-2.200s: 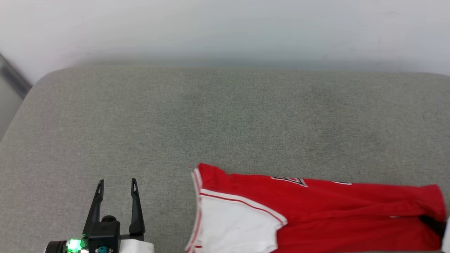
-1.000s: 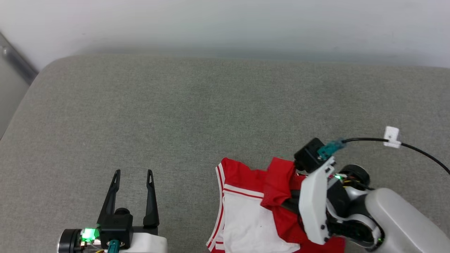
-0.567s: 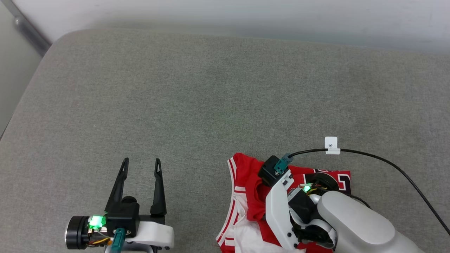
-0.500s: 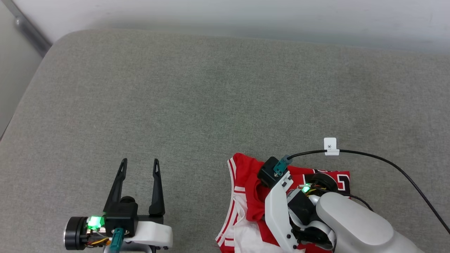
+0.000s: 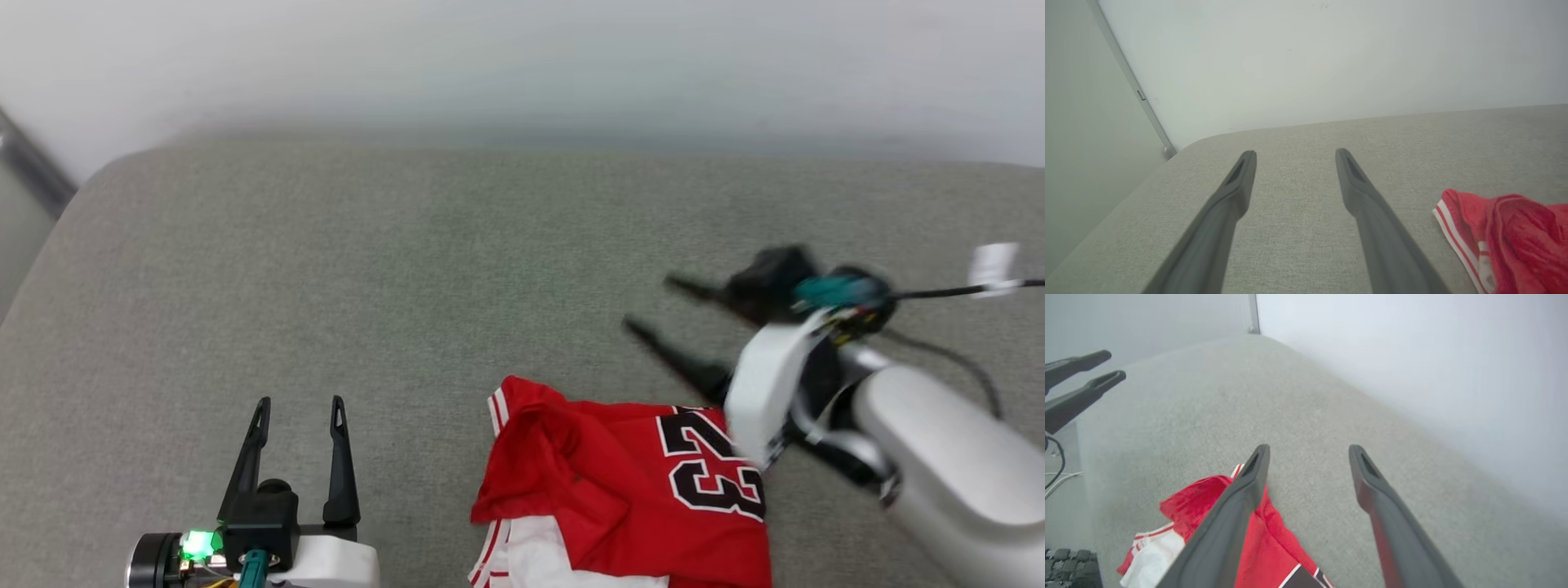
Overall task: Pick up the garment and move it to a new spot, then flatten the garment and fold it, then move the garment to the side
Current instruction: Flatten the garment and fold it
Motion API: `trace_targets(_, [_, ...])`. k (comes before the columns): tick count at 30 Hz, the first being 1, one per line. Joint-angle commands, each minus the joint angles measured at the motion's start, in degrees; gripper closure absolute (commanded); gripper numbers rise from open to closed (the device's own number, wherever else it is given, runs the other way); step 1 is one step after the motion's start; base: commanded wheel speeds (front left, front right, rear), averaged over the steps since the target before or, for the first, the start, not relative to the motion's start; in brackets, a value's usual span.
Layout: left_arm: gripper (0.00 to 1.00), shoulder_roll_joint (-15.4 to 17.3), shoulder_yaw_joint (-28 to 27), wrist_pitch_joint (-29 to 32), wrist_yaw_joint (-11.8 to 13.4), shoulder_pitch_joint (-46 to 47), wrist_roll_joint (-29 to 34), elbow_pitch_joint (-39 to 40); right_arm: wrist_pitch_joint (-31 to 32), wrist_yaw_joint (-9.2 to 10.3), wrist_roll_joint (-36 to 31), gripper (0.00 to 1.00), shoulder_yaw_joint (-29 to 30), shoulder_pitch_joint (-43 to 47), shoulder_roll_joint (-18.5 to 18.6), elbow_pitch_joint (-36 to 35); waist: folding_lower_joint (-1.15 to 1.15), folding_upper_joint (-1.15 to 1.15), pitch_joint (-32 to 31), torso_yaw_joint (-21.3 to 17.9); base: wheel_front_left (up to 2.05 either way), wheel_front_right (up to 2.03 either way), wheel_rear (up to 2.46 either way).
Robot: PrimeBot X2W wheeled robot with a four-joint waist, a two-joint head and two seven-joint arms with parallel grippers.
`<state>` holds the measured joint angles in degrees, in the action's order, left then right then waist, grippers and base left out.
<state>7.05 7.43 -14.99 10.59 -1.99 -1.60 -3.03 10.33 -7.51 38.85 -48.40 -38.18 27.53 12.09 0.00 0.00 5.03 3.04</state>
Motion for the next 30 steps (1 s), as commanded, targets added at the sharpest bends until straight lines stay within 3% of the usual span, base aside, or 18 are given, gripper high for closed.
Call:
trace_targets(1, [0.00,0.18,-0.14,-0.26,-0.14,-0.50,0.25,0.23,-2.74,0.05,-2.04,0.00,3.40,1.75,0.20,-0.06,0.00,0.00,-1.05,-1.20,0.00,0.00,0.00])
trace_targets(10, [0.00,0.03,-0.59,-0.26,-0.75,-1.35,0.35,0.72,-20.01,0.05,-17.71,0.00,28.60,14.20,-5.36,-1.09,0.00,0.00,-2.45,-3.25,0.00,0.00,0.00])
trace_targets(15, [0.00,0.07,-0.91,-0.26,-1.03,-2.13,0.36,0.87,-24.00,0.05,-22.90,0.00,38.16,22.52,-9.55,-2.46,0.00,0.00,-3.05,-3.74,0.00,0.00,0.00])
trace_targets(19, [0.00,0.03,-1.10,-0.26,-1.42,-2.67,0.21,1.11,-25.11,0.04,-25.20,0.00,42.88,29.22,-13.20,-4.24,0.00,0.00,-3.59,-3.91,0.00,0.00,0.00])
trace_targets(30, [0.00,-0.25,-1.61,-0.26,-2.26,-4.55,-0.20,1.21,-25.56,0.05,-27.60,0.00,47.22,40.66,-20.13,-7.23,0.00,0.00,-4.45,-4.38,0.00,0.00,0.00])
